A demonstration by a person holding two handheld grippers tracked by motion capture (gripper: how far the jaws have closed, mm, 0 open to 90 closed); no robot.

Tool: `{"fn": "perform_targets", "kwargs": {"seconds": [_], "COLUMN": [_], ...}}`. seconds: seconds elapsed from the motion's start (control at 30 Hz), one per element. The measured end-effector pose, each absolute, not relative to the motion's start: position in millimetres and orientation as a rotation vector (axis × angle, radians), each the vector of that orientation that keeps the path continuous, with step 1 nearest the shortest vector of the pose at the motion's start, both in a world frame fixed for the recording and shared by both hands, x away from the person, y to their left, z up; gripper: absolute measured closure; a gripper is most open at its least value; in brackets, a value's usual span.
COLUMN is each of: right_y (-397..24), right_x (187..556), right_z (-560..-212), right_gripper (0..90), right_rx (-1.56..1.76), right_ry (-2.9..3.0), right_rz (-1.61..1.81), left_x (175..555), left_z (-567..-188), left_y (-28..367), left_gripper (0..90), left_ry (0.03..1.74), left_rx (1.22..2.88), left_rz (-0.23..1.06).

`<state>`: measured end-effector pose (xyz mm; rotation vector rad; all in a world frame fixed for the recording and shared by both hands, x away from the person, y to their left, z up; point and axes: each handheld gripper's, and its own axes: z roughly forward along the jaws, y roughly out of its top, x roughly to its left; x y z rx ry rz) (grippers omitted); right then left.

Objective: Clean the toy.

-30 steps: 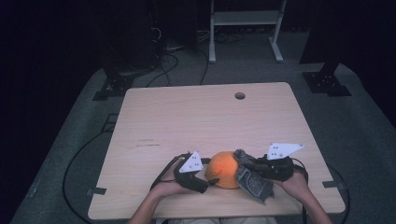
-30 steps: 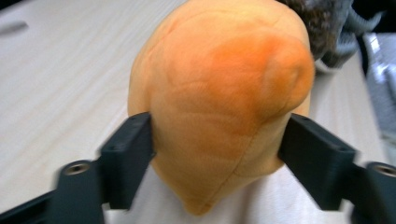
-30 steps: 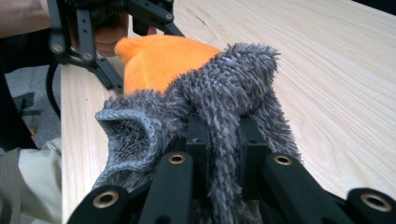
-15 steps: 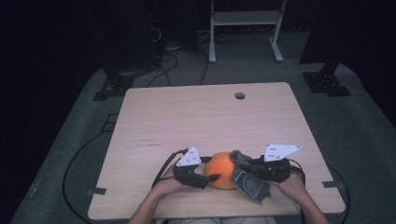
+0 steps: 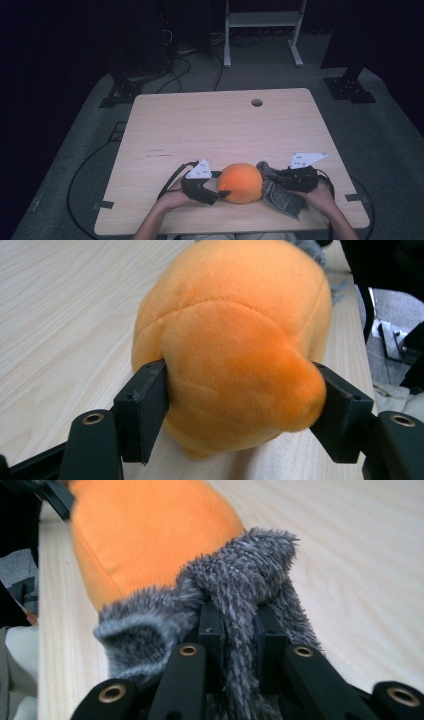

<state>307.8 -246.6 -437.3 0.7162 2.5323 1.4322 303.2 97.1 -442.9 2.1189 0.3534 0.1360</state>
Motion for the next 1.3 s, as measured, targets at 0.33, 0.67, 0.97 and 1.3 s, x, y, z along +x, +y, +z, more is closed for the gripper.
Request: {"fn": "perform_targets", "kwargs": {"seconds": [0.33, 0.67, 0.97, 1.3], "right_y": [-228.1, -227.8, -231.8, -202.9], "right_x": [300.4, 295.6, 293.9, 306.5], "right_z": [-426.5, -426.0, -417.1, -423.2], "right_gripper": [77.4, 77.1, 78.1, 78.3], "right_rx": [0.639, 0.604, 0.623, 0.643], "right_ry": [2.522, 2.539, 2.460, 2.387], "right_rz": [1.496, 1.494, 1.523, 1.496], "left_x": [303.8, 321.5, 308.4, 323.6], "left_z": [-429.9, -438.4, -422.0, -435.5], "left_y": [98.8, 84.7, 81.2, 92.1], "left_gripper": [20.2, 7.5, 35.2, 14.3], "left_ry": [0.326, 0.553, 0.350, 0.378], "left_rx": [2.056, 2.058, 1.999, 2.052], "left_rz": [0.053, -0.118, 0.164, 0.226]}}
